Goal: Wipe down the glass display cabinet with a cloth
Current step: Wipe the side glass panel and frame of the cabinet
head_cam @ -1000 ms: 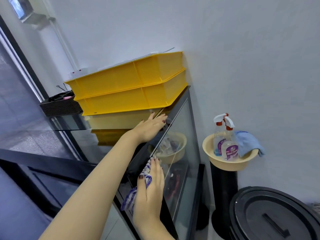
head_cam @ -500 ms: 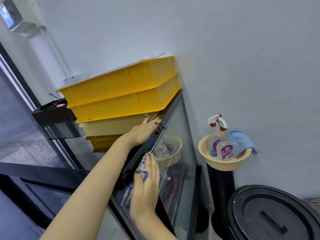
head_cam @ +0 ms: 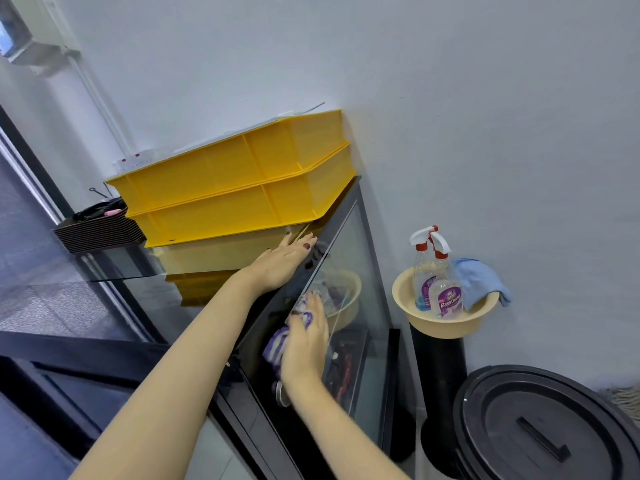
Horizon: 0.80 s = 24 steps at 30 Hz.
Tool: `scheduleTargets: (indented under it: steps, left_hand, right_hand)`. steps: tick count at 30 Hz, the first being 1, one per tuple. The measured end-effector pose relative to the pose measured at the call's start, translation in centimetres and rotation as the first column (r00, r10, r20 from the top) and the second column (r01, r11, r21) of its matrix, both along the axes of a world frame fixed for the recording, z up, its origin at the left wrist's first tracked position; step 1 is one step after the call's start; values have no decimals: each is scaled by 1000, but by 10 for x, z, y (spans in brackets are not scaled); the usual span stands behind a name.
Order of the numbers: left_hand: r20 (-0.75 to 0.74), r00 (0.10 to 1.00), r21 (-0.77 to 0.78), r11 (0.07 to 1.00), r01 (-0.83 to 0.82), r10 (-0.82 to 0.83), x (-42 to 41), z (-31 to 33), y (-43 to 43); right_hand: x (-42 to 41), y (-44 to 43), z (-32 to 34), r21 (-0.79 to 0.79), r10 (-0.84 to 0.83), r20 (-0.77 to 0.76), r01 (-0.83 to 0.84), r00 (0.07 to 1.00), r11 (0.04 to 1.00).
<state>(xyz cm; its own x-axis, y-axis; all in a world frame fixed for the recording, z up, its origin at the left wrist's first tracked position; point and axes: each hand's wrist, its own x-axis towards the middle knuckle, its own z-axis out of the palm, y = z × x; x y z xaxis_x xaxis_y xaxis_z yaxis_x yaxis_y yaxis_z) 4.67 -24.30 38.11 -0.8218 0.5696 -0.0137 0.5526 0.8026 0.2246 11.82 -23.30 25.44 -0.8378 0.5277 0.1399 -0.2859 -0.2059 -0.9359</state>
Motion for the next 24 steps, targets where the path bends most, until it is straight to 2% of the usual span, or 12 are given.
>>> scheduleTargets:
  steps: [4, 9, 12, 16, 19, 21, 24]
  left_hand:
    - [-17, 1000, -19, 1000, -11, 11, 3, 1, 1]
    - [-13, 1000, -21, 1000, -7, 6, 3, 2, 1]
    - [-23, 1000, -39, 999, -6, 5, 2, 2, 2]
    - [-33, 999, -34, 999, -4, 3, 1, 0, 1]
    - [-42, 999, -39, 999, -10, 9, 4, 1, 2]
    - [-51, 998, -90, 995, -51, 46, 12, 1, 5]
    - [-138, 990, -252, 965, -70, 36, 35, -3, -2]
  right_hand:
    - [-35, 30, -34, -136, 6, 127, 11, 992, 991]
    - [-10, 11, -94, -258, -21, 217, 78, 976, 963]
    - [-1, 3, -99, -273, -20, 271, 97, 962, 957]
    - [-6, 1, -65, -161, -54, 115, 72, 992, 984]
    - [-3, -2, -53, -215, -37, 95, 57, 995, 975]
    - [5, -8, -61, -273, -7, 81, 29, 997, 961]
    - [26, -23, -89, -227, -6, 39, 15, 999, 974]
